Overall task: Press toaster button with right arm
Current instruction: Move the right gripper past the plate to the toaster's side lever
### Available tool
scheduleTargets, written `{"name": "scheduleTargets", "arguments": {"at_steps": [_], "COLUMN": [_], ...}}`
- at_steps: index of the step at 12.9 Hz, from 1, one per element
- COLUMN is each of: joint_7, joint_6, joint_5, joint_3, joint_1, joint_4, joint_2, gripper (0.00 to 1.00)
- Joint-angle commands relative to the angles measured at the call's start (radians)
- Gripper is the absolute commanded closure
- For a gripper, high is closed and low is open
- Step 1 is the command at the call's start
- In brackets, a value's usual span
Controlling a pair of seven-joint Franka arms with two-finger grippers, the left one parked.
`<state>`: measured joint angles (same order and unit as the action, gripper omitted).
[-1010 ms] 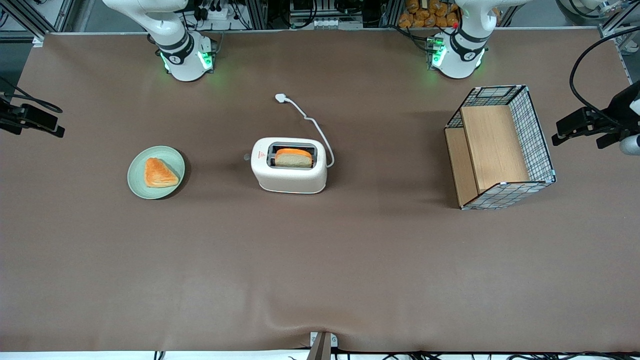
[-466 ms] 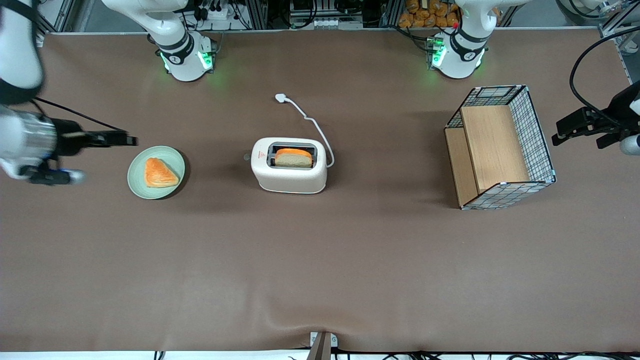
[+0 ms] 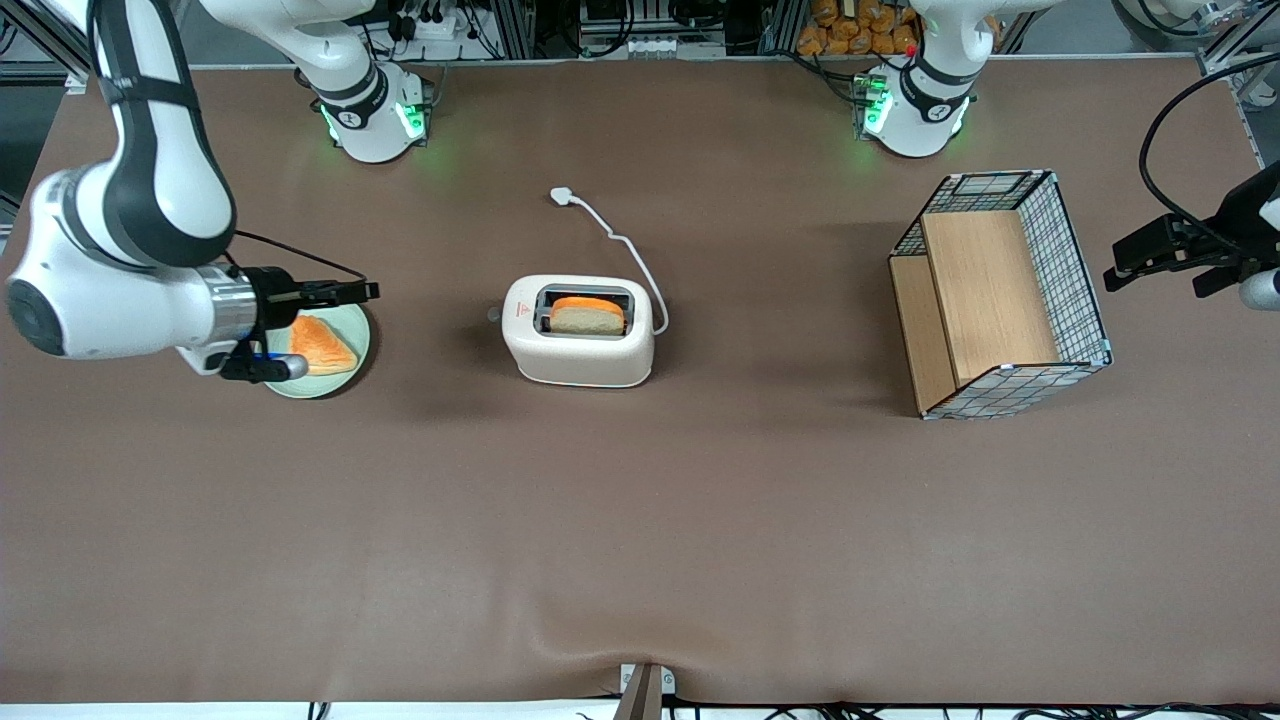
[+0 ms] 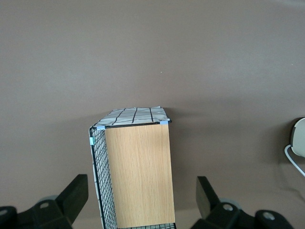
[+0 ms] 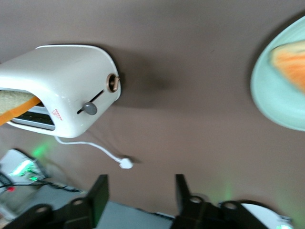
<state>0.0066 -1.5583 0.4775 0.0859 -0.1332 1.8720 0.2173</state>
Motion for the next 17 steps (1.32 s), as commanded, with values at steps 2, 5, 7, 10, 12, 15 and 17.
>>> {"name": "scheduleTargets", "arguments": {"at_steps": [2,5,7,10,12,15,17], "joint_7": [0.015,0.041,0.041,0.046,0.044,0.044,0.044], "joint_6": [-0.032,-0.037,-0.093,-0.178,-0.206,-0.265,-0.302], "joint_5": [0.079,0.163,0.22,0.225,0.262,0.277,0.279], "joint_3": [0.006,0.006,0.006,0.006,0.006,0.006,0.005], "joint_1": [-0.055,-0.08,-0.097,-0.155,-0.167,-0.201,-0.209], "joint_4": [0.026,0.062,0.102,0.13,0.13,0.13,0.127], "joint_2": [0.017,0.03,0.031,0.036,0.06,0.082,0.091], "gripper": [0.99,1.0,1.0,1.0,1.0,1.0,1.0]}}
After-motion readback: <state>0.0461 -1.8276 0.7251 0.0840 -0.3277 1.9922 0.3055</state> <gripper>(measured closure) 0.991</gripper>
